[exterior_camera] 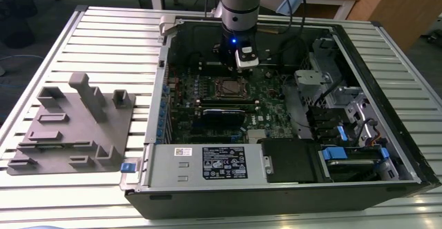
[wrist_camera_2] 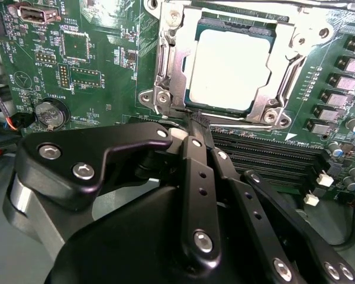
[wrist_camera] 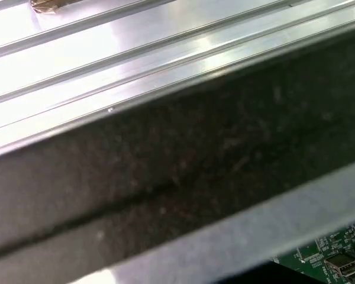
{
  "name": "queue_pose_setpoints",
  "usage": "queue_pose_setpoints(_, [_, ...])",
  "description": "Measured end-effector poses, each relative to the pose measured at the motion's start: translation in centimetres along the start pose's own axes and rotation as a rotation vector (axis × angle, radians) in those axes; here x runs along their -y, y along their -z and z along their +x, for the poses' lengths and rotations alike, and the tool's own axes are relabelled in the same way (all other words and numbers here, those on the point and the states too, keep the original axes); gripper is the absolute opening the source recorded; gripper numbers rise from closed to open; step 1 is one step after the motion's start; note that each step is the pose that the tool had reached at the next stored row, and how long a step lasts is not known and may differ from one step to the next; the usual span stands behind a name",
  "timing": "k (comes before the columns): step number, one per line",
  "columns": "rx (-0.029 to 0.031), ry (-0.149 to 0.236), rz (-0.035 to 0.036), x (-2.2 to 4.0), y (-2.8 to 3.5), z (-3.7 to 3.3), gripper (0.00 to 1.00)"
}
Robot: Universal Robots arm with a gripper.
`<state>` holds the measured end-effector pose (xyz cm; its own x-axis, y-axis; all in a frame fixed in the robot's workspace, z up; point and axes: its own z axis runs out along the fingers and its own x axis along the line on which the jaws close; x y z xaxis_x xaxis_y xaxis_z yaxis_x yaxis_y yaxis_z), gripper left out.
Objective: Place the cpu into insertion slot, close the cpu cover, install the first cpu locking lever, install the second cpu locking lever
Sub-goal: 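Install the first cpu locking lever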
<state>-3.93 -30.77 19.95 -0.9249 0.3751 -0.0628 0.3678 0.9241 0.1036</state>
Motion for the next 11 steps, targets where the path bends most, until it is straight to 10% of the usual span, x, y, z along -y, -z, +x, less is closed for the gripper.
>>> queue_pose_setpoints(11, [0.0001,0.0,0.0001,0.11,0.2,-0.07,0.11])
